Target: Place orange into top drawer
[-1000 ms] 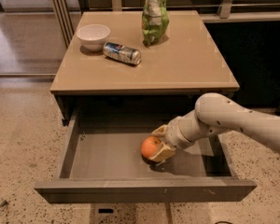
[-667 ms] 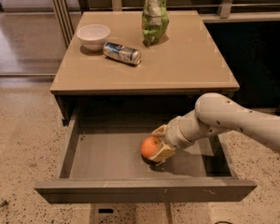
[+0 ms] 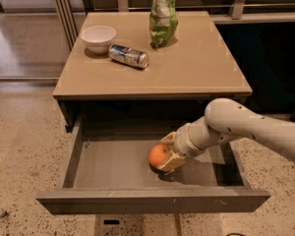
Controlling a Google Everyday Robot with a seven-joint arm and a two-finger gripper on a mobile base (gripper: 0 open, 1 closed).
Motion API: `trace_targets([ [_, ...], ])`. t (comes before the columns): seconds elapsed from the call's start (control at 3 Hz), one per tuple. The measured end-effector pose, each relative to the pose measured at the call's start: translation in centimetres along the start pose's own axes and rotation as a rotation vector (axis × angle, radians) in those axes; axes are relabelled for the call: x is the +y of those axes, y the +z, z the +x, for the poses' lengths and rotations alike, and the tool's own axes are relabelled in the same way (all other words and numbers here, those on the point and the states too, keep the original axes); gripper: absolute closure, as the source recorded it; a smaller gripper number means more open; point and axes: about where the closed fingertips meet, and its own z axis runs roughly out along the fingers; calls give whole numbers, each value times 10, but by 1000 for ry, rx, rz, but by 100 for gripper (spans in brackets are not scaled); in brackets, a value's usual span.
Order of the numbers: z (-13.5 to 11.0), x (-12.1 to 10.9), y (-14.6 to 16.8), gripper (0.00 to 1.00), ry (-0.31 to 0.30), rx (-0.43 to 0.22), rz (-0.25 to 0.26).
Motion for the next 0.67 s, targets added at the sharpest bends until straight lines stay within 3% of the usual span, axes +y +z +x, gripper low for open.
trace_targets([
  [0.33, 0, 0, 0, 0, 0, 0, 0],
  [0.67, 0, 0, 0, 0, 0, 0, 0],
])
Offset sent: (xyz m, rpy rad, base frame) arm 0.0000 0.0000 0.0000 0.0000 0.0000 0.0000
